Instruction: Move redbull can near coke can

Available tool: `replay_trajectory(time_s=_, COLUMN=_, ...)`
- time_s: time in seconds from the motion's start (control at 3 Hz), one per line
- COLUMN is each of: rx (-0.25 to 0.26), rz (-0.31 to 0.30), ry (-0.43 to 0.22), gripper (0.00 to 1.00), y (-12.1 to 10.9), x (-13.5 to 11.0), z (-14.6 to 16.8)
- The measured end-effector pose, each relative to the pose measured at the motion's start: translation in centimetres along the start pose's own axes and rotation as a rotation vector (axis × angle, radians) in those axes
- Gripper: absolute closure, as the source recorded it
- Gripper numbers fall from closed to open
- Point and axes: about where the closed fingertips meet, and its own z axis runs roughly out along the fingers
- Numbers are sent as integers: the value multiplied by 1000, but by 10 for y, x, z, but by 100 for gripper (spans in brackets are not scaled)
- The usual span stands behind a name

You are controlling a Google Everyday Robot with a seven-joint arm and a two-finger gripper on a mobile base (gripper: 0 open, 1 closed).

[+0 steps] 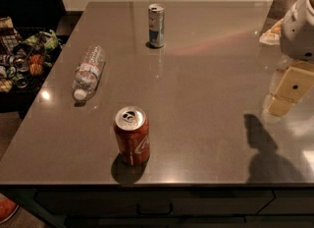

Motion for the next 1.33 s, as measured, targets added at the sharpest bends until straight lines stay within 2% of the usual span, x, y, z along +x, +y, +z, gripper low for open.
replay_trajectory(time_s=0.33, rx=0, rz=0, ry=0, gripper=0, y=0, x=0, z=0)
replay_trajectory(time_s=0.67, rx=7, rz=30, ry=-58, gripper=0, y=-21, x=-10, z=7)
replay_trajectory(time_s=1.0, rx=4, rz=107, ry=-190, gripper=0, y=-69, x=-35, z=26)
replay_trajectory(time_s=1.33, rx=1, rz=153, ry=-270, gripper=0, y=-100, x=-54, z=35)
